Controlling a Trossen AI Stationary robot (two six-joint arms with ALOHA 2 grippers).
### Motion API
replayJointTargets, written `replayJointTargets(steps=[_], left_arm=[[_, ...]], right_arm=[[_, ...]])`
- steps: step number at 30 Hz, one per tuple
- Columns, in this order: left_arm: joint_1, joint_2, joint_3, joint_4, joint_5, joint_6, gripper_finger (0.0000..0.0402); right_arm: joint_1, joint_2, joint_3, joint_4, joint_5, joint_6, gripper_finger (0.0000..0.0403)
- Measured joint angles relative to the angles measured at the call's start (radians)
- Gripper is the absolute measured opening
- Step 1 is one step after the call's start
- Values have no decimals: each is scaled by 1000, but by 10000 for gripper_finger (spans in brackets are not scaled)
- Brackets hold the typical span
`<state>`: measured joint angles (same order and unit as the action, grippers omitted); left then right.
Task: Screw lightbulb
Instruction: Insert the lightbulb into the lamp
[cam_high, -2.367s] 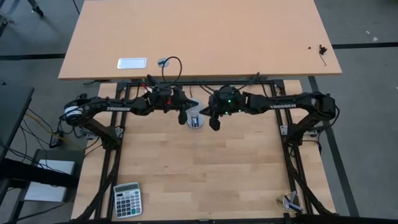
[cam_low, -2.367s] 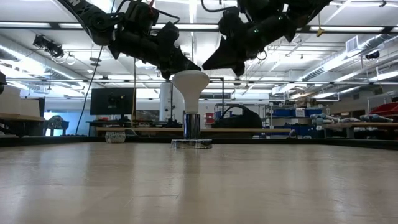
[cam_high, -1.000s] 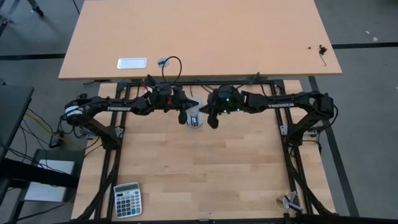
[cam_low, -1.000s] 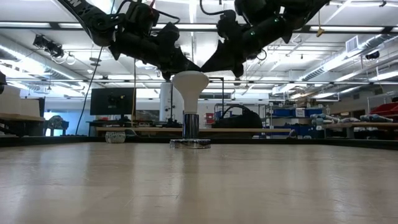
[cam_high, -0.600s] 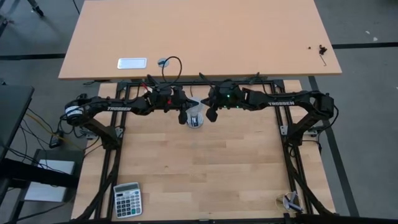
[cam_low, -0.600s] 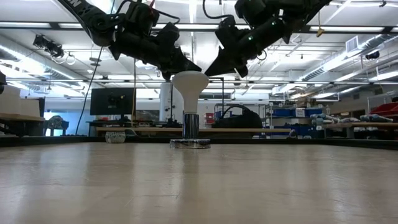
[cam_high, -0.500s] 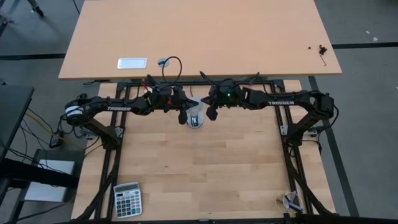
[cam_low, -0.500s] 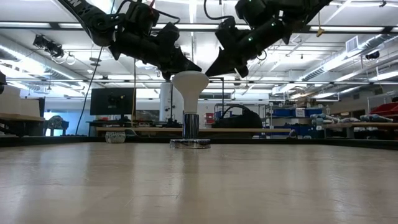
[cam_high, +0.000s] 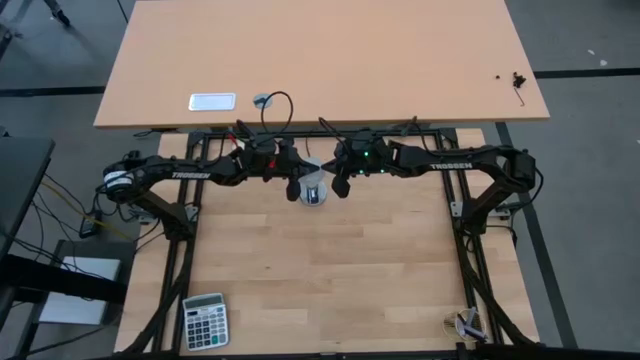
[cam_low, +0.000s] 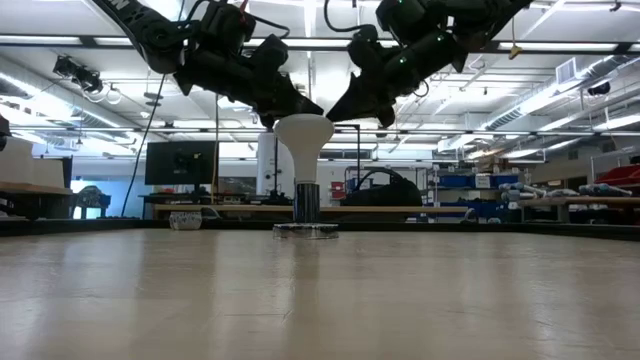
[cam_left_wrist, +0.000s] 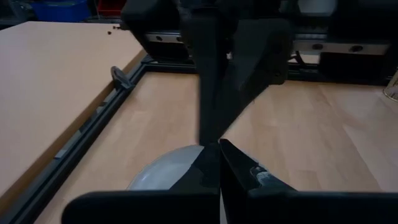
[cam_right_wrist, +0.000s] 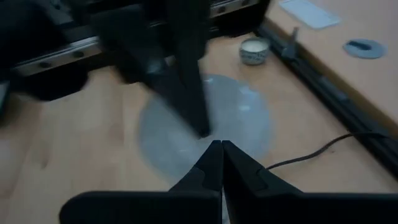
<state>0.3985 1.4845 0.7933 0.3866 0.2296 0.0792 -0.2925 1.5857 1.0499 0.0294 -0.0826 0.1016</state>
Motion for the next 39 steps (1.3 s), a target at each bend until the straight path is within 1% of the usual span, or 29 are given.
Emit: replayJointTargets(steps=[4,6,8,13,28,32,39], left_arm=[[1,0,1,11,-8,0,0],[1,0,1,12,-10,0,0],[1,0,1,10,-12,0,0],[2,0,1,7,-19,-1,0],[1,0,1,9,-4,0,0],[0,0,1,10,-4,0,0],[1,0,1,10,-8,1,0]], right_arm=[[25,-8,-3,-10,-79,15,12],[34,-6,-7,-25,-95,19,12],[36,-7,-6,-18,-75,19,12],[25,-8,-6,-10,25,9,13],[-29,-32,-4,32,105,-46,9],[-53,-17,-4,37,89,-47,9],[-51,5,-4,40,18,-49,8]])
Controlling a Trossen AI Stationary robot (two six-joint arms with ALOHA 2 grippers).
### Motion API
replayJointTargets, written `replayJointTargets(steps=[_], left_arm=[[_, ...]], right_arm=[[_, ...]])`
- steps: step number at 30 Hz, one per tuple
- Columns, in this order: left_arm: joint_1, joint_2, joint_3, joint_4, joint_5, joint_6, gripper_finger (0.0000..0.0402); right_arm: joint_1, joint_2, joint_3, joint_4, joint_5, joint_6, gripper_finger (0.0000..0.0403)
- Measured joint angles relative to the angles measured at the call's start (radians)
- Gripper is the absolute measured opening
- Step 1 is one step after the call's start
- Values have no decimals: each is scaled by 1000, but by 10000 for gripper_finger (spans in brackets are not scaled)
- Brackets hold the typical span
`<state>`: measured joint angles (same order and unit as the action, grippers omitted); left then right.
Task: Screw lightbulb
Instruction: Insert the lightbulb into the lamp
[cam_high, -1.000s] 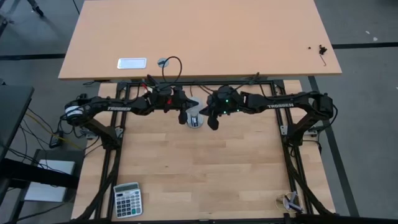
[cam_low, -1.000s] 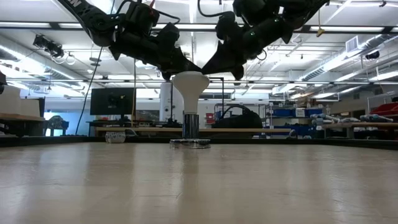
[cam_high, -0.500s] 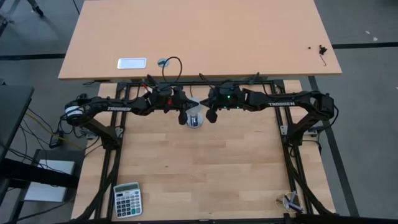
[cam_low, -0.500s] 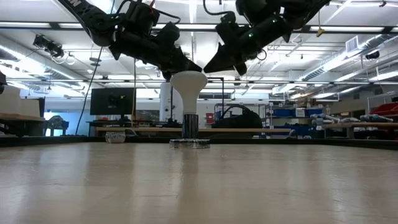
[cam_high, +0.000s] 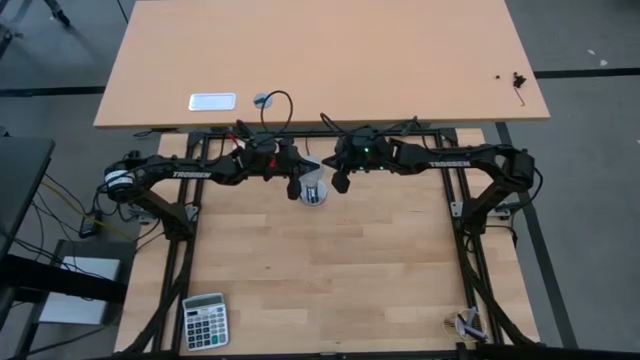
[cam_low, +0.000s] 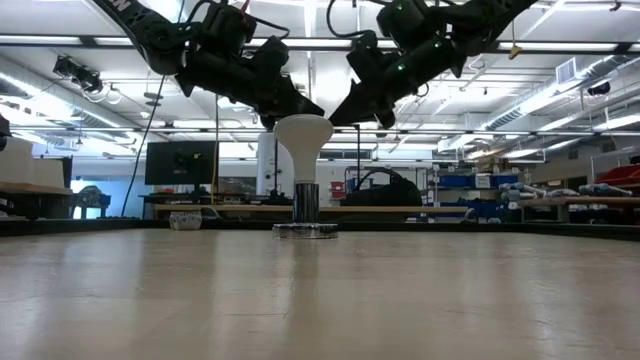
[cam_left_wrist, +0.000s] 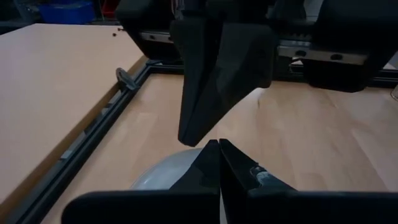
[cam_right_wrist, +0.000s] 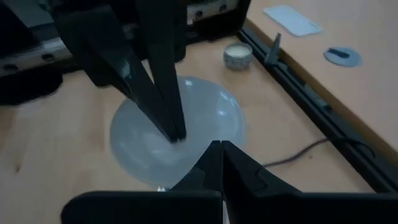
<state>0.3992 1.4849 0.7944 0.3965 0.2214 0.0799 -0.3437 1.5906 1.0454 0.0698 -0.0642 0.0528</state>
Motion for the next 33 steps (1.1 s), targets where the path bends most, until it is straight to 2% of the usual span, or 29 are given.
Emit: replayJointTargets(steps=[12,19,23,28,33], left_arm=[[0,-1,-1,-13,8,1,0],[1,0,0,-5,-5,3,0],[1,0,0,-8,-4,3,0],[1,0,0,-7,-4,3,0],[1,0,0,-6,-3,3,0]], right_arm=[[34,7,3,-18,-45,34,8],[79,17,-3,-40,-168,49,8],[82,-9,0,-37,-115,49,9],[50,-33,0,-33,34,32,10],[9,-20,0,-32,46,31,10]])
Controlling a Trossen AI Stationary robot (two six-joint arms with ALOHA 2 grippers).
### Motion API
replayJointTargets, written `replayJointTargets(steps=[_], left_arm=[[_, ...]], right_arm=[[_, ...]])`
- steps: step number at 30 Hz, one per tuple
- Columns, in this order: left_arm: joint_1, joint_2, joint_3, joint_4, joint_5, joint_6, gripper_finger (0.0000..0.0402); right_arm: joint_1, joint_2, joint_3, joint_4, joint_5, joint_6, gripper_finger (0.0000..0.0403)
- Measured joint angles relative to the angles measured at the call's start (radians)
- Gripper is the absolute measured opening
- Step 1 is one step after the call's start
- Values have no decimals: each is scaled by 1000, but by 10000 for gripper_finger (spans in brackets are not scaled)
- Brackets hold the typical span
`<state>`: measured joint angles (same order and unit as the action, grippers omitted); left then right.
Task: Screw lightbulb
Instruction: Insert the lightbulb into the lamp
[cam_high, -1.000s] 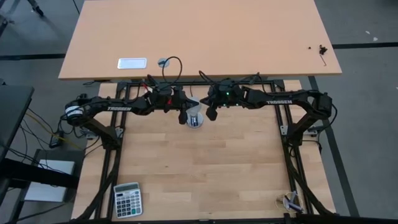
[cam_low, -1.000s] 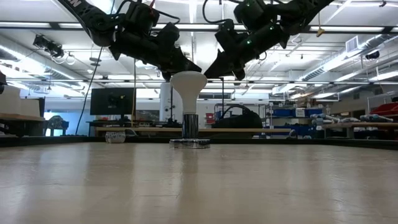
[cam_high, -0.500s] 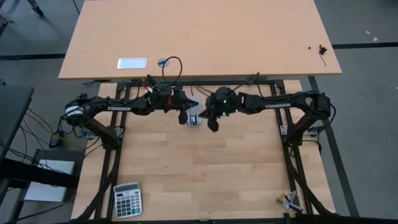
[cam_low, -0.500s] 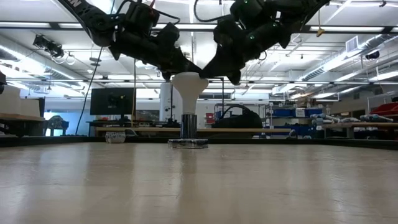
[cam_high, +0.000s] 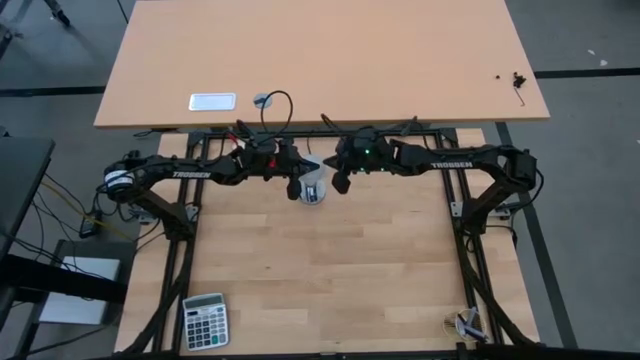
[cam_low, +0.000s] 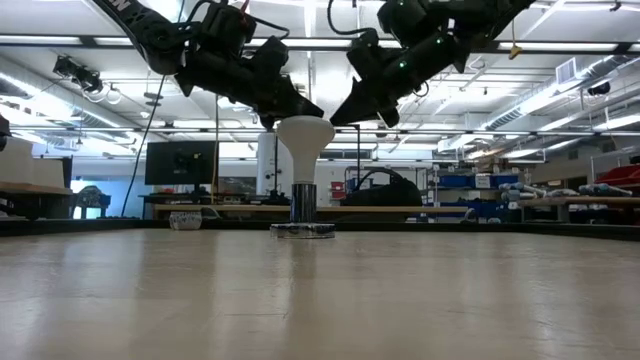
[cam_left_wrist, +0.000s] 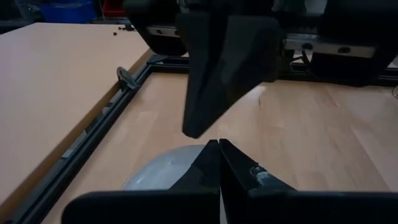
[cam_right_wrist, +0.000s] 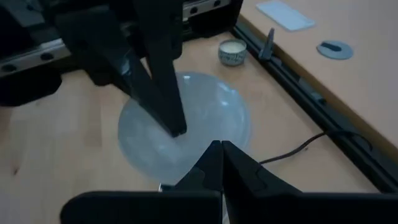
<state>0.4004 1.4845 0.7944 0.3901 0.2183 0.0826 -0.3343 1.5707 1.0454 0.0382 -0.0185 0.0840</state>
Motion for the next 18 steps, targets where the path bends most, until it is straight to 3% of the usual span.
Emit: replayJointTargets(steps=[18], left_arm=[[0,0,-1,-2,8,-4,0]], right_arm=[[9,29,3,21,-56,0,8]])
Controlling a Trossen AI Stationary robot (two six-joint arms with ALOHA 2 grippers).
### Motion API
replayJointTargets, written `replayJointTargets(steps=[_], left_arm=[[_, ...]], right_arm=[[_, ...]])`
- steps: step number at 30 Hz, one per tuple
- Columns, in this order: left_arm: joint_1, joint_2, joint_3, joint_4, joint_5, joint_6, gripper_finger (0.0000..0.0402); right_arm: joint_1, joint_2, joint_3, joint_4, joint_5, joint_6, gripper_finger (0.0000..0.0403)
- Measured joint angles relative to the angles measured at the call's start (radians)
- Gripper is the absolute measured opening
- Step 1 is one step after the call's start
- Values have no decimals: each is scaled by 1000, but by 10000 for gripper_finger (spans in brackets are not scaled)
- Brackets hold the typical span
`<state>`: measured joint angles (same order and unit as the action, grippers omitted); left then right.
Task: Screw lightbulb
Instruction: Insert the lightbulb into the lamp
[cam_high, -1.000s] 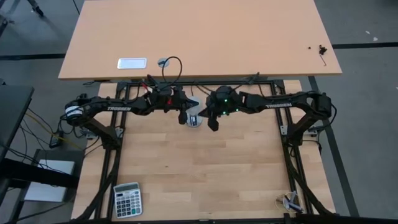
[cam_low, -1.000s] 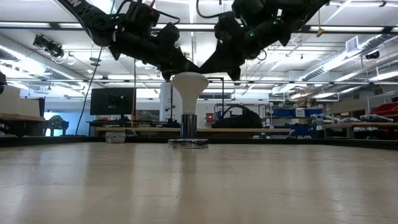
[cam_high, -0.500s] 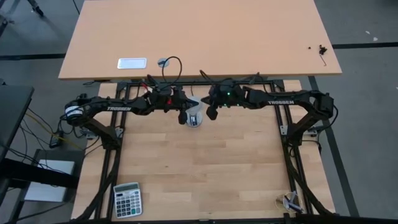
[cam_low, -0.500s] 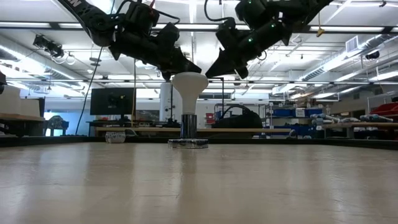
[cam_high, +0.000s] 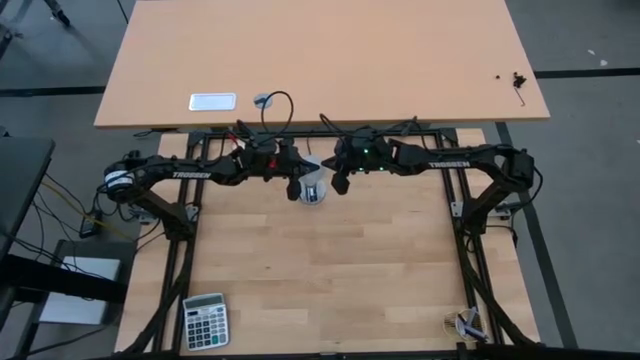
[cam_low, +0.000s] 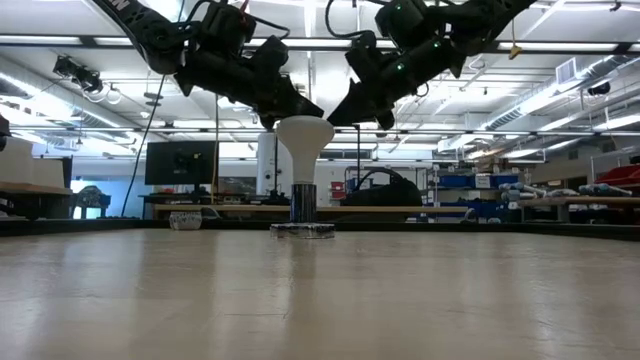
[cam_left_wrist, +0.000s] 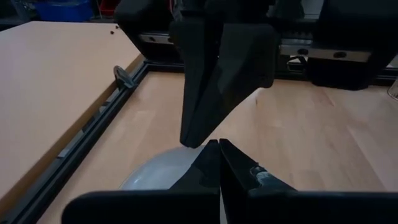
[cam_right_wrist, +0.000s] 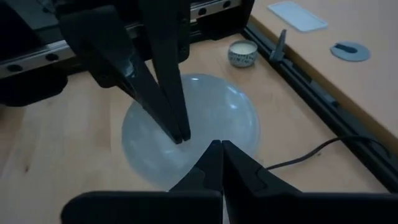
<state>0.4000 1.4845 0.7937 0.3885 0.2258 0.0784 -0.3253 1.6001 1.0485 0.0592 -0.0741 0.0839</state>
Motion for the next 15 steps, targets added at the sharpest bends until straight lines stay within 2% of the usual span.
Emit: replayJointTargets(steps=[9,11,15], left_arm=[[6,0,1,2,-6,0,0],[6,1,1,3,-8,0,0],[6,0,1,-1,-8,1,0]], right_arm=[[49,-1,-4,-8,-127,55,8],[54,-10,-5,-11,-110,52,9],[34,-46,-3,-5,-10,31,11]])
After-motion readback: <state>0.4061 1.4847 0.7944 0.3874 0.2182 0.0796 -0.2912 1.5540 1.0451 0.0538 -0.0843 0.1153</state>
